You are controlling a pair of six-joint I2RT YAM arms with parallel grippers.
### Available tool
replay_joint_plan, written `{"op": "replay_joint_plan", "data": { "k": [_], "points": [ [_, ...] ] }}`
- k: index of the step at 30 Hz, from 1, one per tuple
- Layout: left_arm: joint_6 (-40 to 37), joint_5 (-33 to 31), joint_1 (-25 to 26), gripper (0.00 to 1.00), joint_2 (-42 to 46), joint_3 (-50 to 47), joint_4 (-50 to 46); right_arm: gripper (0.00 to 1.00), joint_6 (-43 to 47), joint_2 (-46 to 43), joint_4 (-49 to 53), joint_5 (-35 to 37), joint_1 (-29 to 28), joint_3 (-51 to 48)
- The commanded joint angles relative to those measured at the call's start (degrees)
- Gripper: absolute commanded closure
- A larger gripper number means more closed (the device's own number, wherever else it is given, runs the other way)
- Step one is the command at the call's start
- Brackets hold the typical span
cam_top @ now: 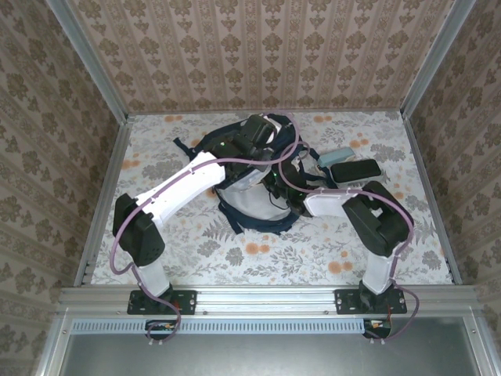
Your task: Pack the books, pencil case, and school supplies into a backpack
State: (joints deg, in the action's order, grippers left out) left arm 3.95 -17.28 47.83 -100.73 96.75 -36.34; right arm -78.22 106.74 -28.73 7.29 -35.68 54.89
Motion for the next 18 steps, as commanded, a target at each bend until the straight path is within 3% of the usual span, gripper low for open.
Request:
{"op": "replay_joint_plan", "data": {
  "k": [1, 7, 13, 18],
  "points": [
    [2.57, 0.43, -1.02, 1.0, 4.99, 0.53, 4.53, 0.94, 0.59, 4.05, -6.01, -0.25, 0.12, 2.24],
    [3.52, 1.77, -1.93, 1.0, 5.32, -0.23, 4.35, 0.86, -0.27, 6.31, -8.07, -1.72, 1.51, 2.55],
    [5.05, 3.67, -3.14, 1.0, 5.81, -1.63, 4.52, 0.52, 0.45, 1.74, -5.26, -4.94, 2.0, 0.3],
    [5.81, 4.96, -3.89, 1.0, 5.9, -2.81, 4.78, 0.41, -2.14, -3.91, 3.68, -10.22, 2.55, -2.05]
  ]
}}
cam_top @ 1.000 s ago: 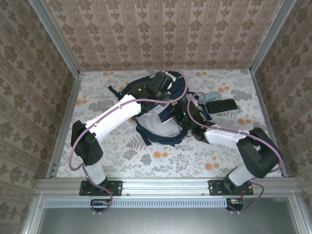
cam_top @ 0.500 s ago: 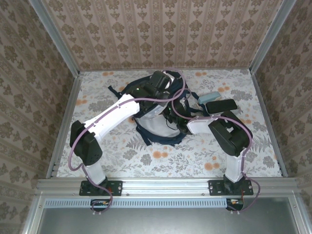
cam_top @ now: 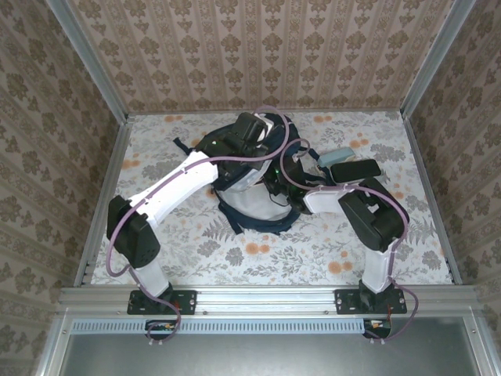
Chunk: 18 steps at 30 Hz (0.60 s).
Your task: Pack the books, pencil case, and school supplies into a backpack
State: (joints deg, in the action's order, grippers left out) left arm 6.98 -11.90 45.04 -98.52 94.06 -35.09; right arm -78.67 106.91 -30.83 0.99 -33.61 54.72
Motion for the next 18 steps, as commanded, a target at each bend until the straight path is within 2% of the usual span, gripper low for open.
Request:
{"op": "replay_joint_plan", "data": {
  "k": [1, 4, 7, 13, 16, 18],
  "points": [
    [3.02, -0.11, -1.26, 1.0, 3.73, -0.28, 3.54, 0.4, -2.55, -5.41, 6.55, -4.66, 0.47, -3.07],
    [3.56, 1.44, -1.71, 1.0, 4.11, -1.2, 3.91, 0.36, -3.74, -9.2, 10.1, -6.47, 0.47, -6.07],
    [3.45, 5.59, -1.97, 1.0, 4.03, -1.66, 3.85, 0.35, -3.51, -13.3, 12.26, -7.6, 0.48, -9.37],
    [5.57, 11.22, -2.79, 0.99, 3.61, -4.05, 4.9, 0.35, -2.28, -25.21, 22.11, -3.75, -0.08, -15.6],
    [7.03, 13.26, -2.94, 0.92, 4.16, -5.7, 6.01, 0.35, -1.64, -33.02, 29.45, -0.34, -0.16, -18.74],
    [8.68, 15.1, -3.49, 0.8, 4.84, -7.04, 6.26, 0.36, 0.81, -38.14, 36.02, 3.06, -0.23, -19.07]
  ]
}}
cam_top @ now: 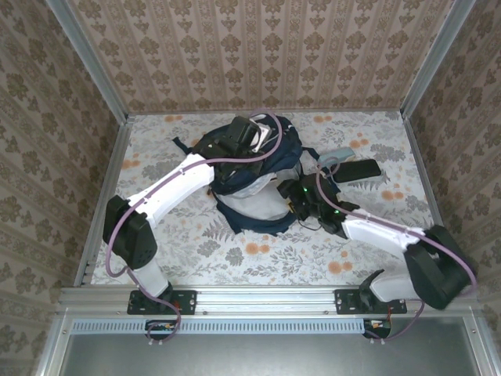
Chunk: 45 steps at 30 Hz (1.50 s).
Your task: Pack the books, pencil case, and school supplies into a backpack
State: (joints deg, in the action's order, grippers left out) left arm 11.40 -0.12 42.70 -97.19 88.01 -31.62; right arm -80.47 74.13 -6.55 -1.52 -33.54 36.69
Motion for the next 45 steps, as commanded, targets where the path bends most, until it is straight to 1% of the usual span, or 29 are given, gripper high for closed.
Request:
{"op": "replay_joint_plan", "data": {
  "k": [1, 2, 3, 6, 8, 10, 13, 15, 18, 21, 26, 28, 31, 33, 35, 36, 38, 40, 42, 45],
  "points": [
    [5.3, 4.1, -1.57, 0.72, 3.92, -1.38, 2.43, 0.36, 4.27, -7.39, 14.73, 7.72, -0.47, -0.78],
    [6.55, 4.8, -2.11, 0.62, 4.59, -2.18, 2.17, 0.36, 6.02, -9.84, 18.89, 10.78, -0.84, -0.34],
    [7.5, 5.58, -2.67, 0.55, 5.4, -3.33, 2.25, 0.36, 7.3, -12.1, 22.92, 13.76, -1.13, 0.08],
    [10.3, 6.62, -4.88, 0.44, 8.57, -7.58, 2.26, 0.36, 11.77, -17.11, 30.1, 18.39, -1.27, 1.36],
    [11.8, 6.89, -6.75, 0.41, 11.27, -11.38, 2.43, 0.35, 15.2, -18.3, 33.28, 18.08, -1.27, 3.42],
    [13.19, 6.97, -9.1, 0.39, 14.27, -16.2, 3.05, 0.35, 17.54, -17.94, 33.98, 15.48, -1.54, 4.98],
    [13.81, 7.97, -13.64, 0.36, 18.97, -24.42, 5.1, 0.35, 19.23, -15.44, 30.49, 9.93, -2.34, 5.91],
    [13.63, 9.29, -18.34, 0.35, 21.5, -29.07, 5.84, 0.36, 19.42, -12.6, 28.51, 6.91, -2.96, 6.88],
    [11.72, 12.39, -23.65, 0.33, 23.34, -34.34, 7.16, 0.36, 19.49, -8.51, 27.33, 5.42, -4.22, 9.19],
    [9.58, 13.95, -27.64, 0.3, 22.86, -37.58, 8.98, 0.35, 19.21, -5.24, 25.12, 3.84, -4.43, 10.77],
    [6.07, 18.19, -32.99, 0.32, 19.15, -40.74, 14.68, 0.32, 19.64, -0.43, 24.44, 2.84, -4.34, 14.54],
    [3.53, 20.04, -33.87, 0.34, 17.83, -41.82, 18.0, 0.31, 19.57, 1.1, 24.53, 2.69, -3.98, 15.63],
    [-1.38, 22.13, -33.91, 0.38, 16.39, -43.18, 22.12, 0.31, 19.04, 2.76, 23.69, 0.91, -3.01, 16.55],
    [-4.58, 23.39, -33.44, 0.42, 15.47, -44.0, 25.26, 0.31, 18.68, 3.58, 23.36, 0.14, -2.27, 17.01],
    [-6.3, 25.28, -33.47, 0.51, 14.11, -42.34, 24.47, 0.31, 18.33, 4.41, 23.25, -0.72, -1.6, 17.53],
    [-7.19, 26.03, -33.4, 0.53, 13.35, -41.4, 23.51, 0.31, 18.11, 4.82, 23.27, -1.39, -1.33, 17.76],
    [-7.49, 25.21, -33.16, 0.56, 11.95, -40.08, 21.68, 0.31, 17.89, 5.15, 22.99, -2.78, -0.96, 18.16],
    [-6.81, 25.15, -33.14, 0.57, 10.3, -39.31, 19.95, 0.31, 17.72, 6.6, 22.56, -3.44, -0.84, 18.59],
    [-4.96, 26.02, -33.01, 0.55, 8.74, -39.22, 19.8, 0.3, 17.18, 8.18, 22.43, -3.9, -0.51, 19.28],
    [-1.98, 29.35, -33.03, 0.5, 6.33, -38.77, 21.36, 0.31, 16.83, 10.92, 21.71, -4.63, 0.12, 20.56]
  ]
}}
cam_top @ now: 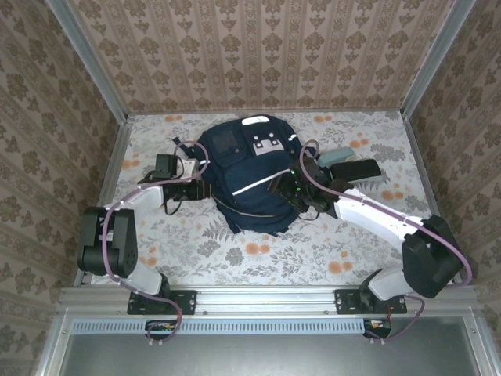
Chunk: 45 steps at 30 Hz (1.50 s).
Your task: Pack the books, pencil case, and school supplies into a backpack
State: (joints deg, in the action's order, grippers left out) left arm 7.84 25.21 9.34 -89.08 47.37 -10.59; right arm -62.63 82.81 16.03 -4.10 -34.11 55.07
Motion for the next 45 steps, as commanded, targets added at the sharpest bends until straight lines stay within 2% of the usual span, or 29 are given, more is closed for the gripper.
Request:
{"op": "replay_joint_plan", "data": {
  "k": [1, 8, 16, 22, 28, 33, 38, 41, 45],
  "points": [
    [2.78, 4.27, 0.32, 0.49, -2.68, 2.44, 0.47, 0.31, -0.98, 3.36, -1.0, -2.36, 0.87, 2.94],
    [5.09, 7.9, 0.41, 0.45, -5.88, 4.12, 2.45, 0.37, 0.83, 11.22, -1.33, 0.62, 2.19, 6.97],
    [4.74, 8.41, 1.91, 0.39, -3.37, 1.58, 5.21, 0.45, 6.73, 19.26, 1.01, 1.81, 8.07, 11.39],
    [3.41, 3.41, 5.67, 0.4, -3.65, 0.75, 6.37, 0.47, 10.28, 23.01, 3.42, 0.39, 10.81, 16.17],
    [1.6, -5.99, 10.61, 0.45, -2.3, -2.6, 9.46, 0.47, 11.46, 23.14, 3.86, -0.6, 11.0, 17.03],
    [2.61, -10.7, 11.31, 0.56, -2.25, -4.92, 13.07, 0.48, 10.82, 22.8, 3.15, -1.57, 11.05, 16.17],
    [3.46, -12.55, 11.49, 0.67, -1.72, -5.2, 14.32, 0.48, 10.08, 22.06, 2.31, -2.42, 11.07, 15.09],
    [3.67, -12.43, 11.57, 0.67, -1.56, -5.61, 13.96, 0.48, 9.55, 21.66, 1.74, -3.0, 11.02, 14.41],
    [5.16, -11.42, 11.66, 0.59, 1.09, -7.39, 13.6, 0.49, 9.28, 21.51, 1.59, -3.19, 11.01, 14.1]
  ]
}}
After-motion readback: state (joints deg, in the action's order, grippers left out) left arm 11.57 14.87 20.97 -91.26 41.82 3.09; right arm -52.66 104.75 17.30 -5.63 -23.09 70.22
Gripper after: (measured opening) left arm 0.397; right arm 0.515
